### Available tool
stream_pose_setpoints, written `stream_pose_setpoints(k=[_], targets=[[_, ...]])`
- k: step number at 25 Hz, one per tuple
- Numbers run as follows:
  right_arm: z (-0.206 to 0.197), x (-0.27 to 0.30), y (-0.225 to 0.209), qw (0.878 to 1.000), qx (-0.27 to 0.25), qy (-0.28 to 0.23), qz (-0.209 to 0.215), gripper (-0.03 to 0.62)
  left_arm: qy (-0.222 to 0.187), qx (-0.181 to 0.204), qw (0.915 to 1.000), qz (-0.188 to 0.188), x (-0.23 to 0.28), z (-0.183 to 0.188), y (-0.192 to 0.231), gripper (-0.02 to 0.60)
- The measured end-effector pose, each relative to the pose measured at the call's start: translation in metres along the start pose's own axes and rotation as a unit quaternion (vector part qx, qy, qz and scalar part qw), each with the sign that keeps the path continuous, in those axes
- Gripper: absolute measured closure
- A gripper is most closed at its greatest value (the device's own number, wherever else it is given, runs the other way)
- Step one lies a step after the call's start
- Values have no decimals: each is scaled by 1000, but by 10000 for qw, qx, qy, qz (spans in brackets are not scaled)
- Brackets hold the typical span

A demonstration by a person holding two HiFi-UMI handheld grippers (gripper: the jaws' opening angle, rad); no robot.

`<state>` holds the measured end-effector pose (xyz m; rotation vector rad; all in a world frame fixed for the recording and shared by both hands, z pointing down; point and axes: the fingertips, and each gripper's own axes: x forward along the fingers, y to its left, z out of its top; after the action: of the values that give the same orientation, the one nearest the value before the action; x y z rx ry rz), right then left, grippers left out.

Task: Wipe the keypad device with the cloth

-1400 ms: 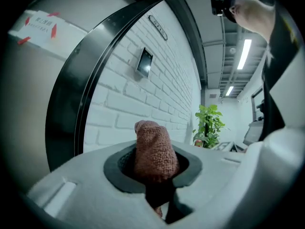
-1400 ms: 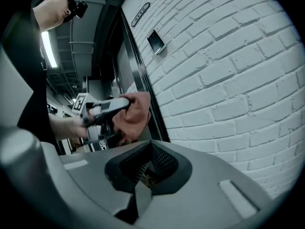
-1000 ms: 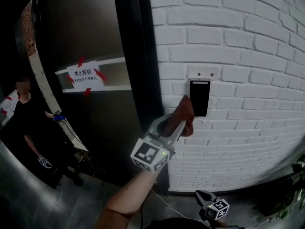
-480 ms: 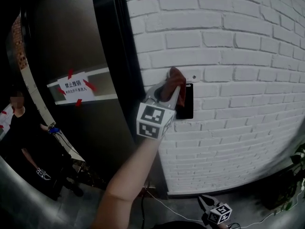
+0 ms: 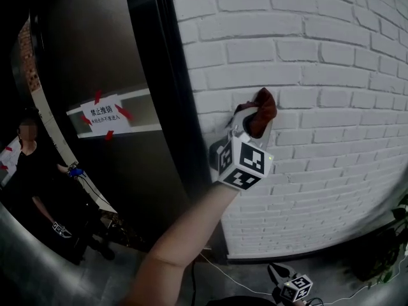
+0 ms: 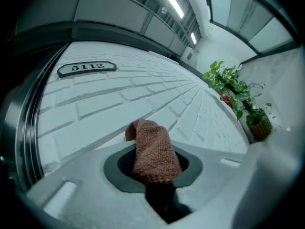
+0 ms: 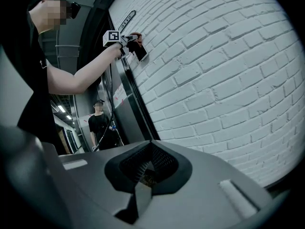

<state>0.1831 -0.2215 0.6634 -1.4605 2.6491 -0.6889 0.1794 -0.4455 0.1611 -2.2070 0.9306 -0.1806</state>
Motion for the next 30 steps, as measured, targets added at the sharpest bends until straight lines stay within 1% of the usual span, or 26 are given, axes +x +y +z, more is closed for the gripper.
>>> stream_pose_setpoints(k=[3, 5, 6, 8, 11, 13, 15, 16, 17, 18, 20, 22, 24, 26, 30], targets=[[-2, 1, 2, 10000, -4, 36, 25, 592, 123, 408, 9987, -275, 0, -15, -23, 505], [-2, 3, 7, 9999, 9, 67, 74, 592, 157, 662, 9974, -232, -5, -28, -29, 505], [2, 4, 13, 9999, 73, 69, 131, 592, 127, 677, 9975, -149, -8, -33, -26, 505], [14, 6, 27, 9995, 224, 36, 220, 592, 18, 460, 9989, 43, -18, -40, -12, 505], [15, 4, 25, 9997, 188, 27, 143, 592, -111, 37, 9993, 369, -33, -47, 9, 505], [10, 2, 23, 9998, 173, 42, 134, 592, -159, -172, 9977, 632, -41, -52, 22, 505], [14, 1, 27, 9997, 237, 26, 113, 592, -189, -492, 9946, 892, -48, -61, 33, 505], [12, 0, 25, 9997, 226, 28, 74, 592, -192, -616, 9932, 971, -50, -65, 35, 505], [7, -2, 20, 9998, 178, 45, 19, 592, -185, -639, 9927, 1007, -49, -67, 33, 505], [0, -5, 13, 9999, 112, 69, -38, 592, -179, -564, 9930, 1021, -48, -67, 28, 505], [-9, -9, 3, 9999, 52, 87, -106, 592, -203, -295, 9945, 987, -42, -62, 15, 505], [-9, -11, 1, 9999, 55, 72, -140, 592, -148, 58, 9973, 722, -31, -56, -7, 505], [-7, -10, 0, 9998, 59, 40, -166, 591, 16, 514, 9977, 435, -17, -50, -29, 505], [-5, -10, 0, 9998, 67, 10, -180, 592, 146, 873, 9955, 343, -7, -45, -41, 505], [-3, -12, -3, 9998, 27, 37, -210, 592, 456, 1444, 9879, 329, 3, -41, -50, 505]])
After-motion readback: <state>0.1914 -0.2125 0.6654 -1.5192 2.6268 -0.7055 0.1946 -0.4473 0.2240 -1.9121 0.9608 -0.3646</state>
